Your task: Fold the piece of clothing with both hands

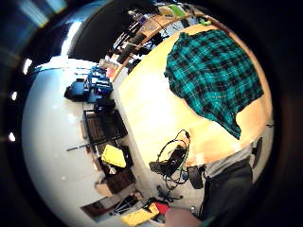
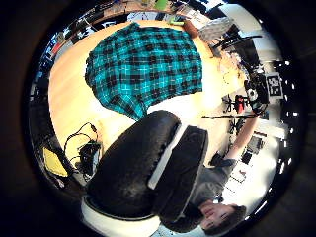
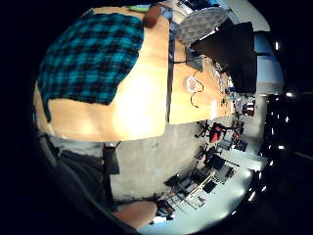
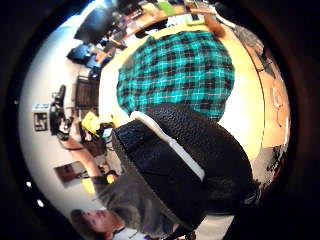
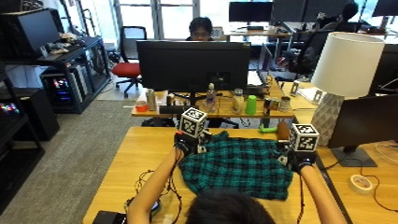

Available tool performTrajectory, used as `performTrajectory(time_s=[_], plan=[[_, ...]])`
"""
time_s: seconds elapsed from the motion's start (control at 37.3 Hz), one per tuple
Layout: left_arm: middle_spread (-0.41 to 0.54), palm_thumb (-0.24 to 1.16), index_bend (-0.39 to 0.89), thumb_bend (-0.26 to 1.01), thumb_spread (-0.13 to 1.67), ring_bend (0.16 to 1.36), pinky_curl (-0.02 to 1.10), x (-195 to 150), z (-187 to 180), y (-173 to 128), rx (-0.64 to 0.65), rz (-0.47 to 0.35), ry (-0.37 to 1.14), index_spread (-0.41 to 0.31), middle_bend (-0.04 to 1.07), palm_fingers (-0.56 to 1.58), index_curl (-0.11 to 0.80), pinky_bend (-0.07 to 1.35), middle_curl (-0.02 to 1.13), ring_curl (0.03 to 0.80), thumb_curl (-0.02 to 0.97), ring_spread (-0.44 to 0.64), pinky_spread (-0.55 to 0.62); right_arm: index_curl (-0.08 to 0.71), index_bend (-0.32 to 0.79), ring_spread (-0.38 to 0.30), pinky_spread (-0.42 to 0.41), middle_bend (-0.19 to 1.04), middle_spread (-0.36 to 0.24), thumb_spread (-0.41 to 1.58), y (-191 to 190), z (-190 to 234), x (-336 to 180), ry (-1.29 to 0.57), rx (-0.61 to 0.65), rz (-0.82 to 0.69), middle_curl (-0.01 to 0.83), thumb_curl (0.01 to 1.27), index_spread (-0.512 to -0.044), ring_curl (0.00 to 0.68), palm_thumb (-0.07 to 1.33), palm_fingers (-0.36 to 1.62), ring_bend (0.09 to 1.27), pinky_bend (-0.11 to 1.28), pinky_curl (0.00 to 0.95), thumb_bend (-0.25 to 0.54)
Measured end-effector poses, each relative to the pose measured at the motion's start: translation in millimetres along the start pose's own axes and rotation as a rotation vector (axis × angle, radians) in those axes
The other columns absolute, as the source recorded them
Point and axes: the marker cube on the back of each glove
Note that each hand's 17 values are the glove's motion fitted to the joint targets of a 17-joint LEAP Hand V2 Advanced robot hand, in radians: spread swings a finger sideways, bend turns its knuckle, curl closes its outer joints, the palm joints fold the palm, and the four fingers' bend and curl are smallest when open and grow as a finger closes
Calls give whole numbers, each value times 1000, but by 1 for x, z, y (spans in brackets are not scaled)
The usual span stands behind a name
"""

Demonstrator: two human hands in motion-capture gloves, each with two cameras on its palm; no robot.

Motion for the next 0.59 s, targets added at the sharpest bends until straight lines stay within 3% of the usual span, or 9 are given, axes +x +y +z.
performTrajectory(time_s=[0.11, 0.24, 0.59], plan=[[91, -31, 89, -32, 522, 476, 107, 0, 0, 1, -6, 4, 6, -63, 171, 110, 32, 359, 62, 116, 33, 199, 267, 104, 186, 42, 147, 204, -52, 609, 5, 0, 2, -3, -5, 6, 89, 34, -245, 95, 146, 333, 293, 345, 120, 74], [120, -44, 114, -42, 695, 541, 154, -2, 3, -2, -20, -1, 6, -79, 178, 62, 63, 396, 99, 159, 60, 261, 348, 154, 173, 55, 186, 197, -66, 830, 11, 2, 8, 7, -21, 20, 136, 56, -306, 134, 157, 312, 304, 348, 166, 61], [145, -46, 146, -46, 870, 604, 218, -7, 4, 0, -29, -13, -1, -106, 191, 10, 136, 430, 173, 200, 116, 324, 422, 212, 141, 63, 221, 199, -58, 1075, 11, -21, 6, 25, -50, 5, 219, 106, -352, 198, 172, 342, 357, 349, 230, 11]])
